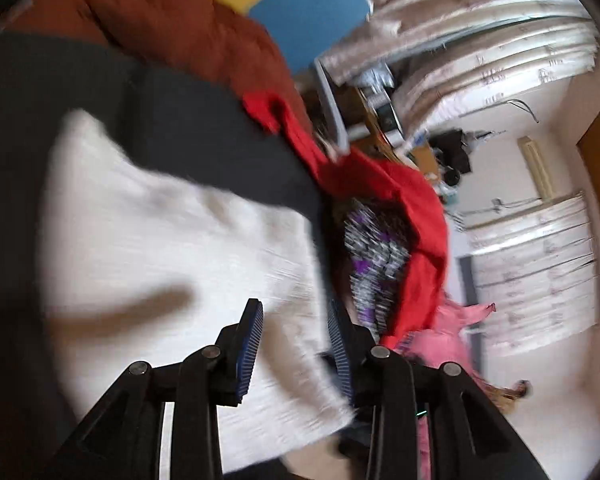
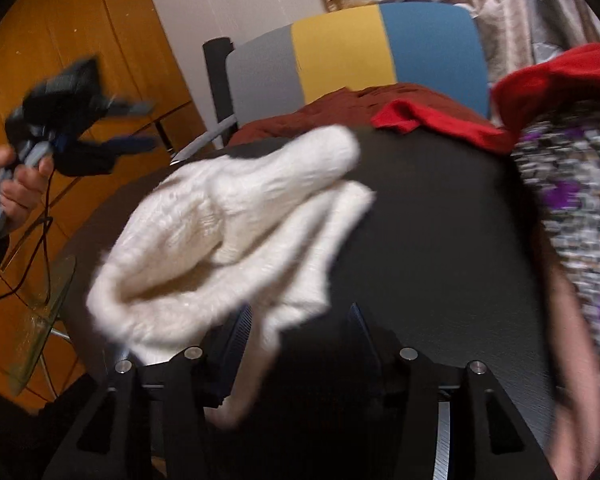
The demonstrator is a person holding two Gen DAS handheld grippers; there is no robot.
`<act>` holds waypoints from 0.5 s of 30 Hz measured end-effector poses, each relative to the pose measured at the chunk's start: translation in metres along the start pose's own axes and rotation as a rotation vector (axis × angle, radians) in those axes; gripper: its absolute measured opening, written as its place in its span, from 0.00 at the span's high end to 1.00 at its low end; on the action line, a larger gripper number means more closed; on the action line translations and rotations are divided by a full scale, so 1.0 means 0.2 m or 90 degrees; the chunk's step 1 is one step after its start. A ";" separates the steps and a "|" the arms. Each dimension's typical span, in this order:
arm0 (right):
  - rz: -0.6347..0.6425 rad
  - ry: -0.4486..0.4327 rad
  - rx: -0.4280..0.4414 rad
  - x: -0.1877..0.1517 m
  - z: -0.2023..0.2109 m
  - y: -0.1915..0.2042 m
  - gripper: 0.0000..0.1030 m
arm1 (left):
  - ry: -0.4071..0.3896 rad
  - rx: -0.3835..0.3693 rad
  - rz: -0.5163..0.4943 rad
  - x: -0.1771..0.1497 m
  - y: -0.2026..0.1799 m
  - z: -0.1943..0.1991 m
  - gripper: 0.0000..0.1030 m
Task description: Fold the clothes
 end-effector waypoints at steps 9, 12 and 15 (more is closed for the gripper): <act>0.029 0.046 0.198 0.15 0.06 0.30 0.00 | -0.122 0.105 -0.043 -0.16 0.38 0.36 0.67; 0.004 0.109 0.215 0.11 -0.13 0.34 0.00 | -0.117 0.065 -0.085 -0.23 0.31 0.24 0.67; -0.045 0.152 0.257 0.03 -0.22 0.37 0.03 | -0.077 0.054 -0.149 -0.32 0.21 0.05 0.67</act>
Point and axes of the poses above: each gripper's, at about its wrist camera, not at the fingertips, and z roughly against the way its jaws point, y to its left, x to its top, the point moved 4 cm from there along -z, roughly the way its jaws point, and after that the axes turned 9 degrees about x, right-handed, at the moved point
